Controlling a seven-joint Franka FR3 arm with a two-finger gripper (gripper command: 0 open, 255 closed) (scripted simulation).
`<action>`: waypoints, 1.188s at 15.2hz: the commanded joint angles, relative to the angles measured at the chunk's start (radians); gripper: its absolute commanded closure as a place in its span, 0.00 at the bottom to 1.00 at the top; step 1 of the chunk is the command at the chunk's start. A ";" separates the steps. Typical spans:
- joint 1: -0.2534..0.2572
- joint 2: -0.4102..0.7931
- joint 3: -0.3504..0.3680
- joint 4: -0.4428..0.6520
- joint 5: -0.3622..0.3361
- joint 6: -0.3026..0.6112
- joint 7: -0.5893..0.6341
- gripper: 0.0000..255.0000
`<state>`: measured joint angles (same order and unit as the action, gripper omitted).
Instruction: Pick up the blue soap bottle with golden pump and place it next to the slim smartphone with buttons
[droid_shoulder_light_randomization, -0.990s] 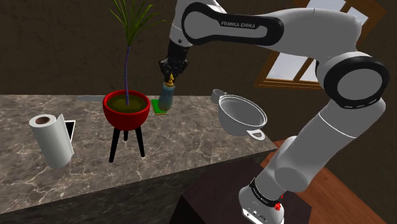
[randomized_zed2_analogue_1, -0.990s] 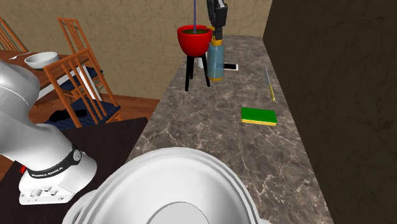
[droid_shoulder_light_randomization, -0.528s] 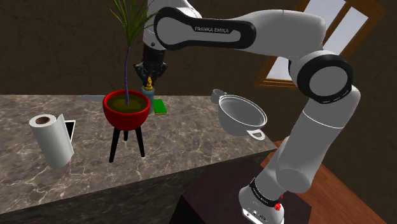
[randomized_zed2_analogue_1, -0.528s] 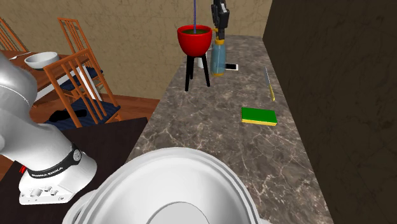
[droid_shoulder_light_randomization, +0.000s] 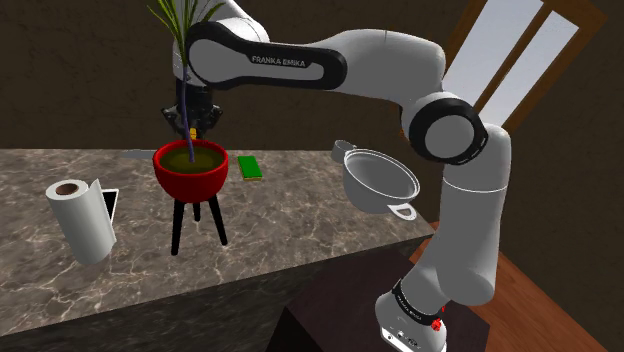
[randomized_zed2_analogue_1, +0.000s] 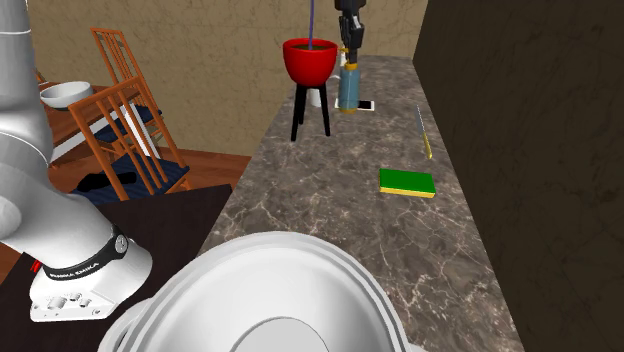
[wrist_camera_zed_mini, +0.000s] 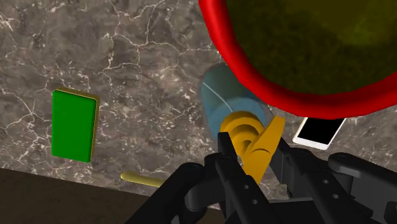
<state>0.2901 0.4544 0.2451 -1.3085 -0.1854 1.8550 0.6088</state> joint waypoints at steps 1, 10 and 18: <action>0.039 0.104 -0.001 0.136 -0.023 -0.035 0.024 1.00; 0.106 0.299 -0.014 0.339 -0.056 -0.046 0.057 1.00; 0.097 0.295 -0.015 0.252 -0.060 0.035 0.068 1.00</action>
<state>0.3863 0.7385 0.2307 -1.0389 -0.2449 1.8879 0.6745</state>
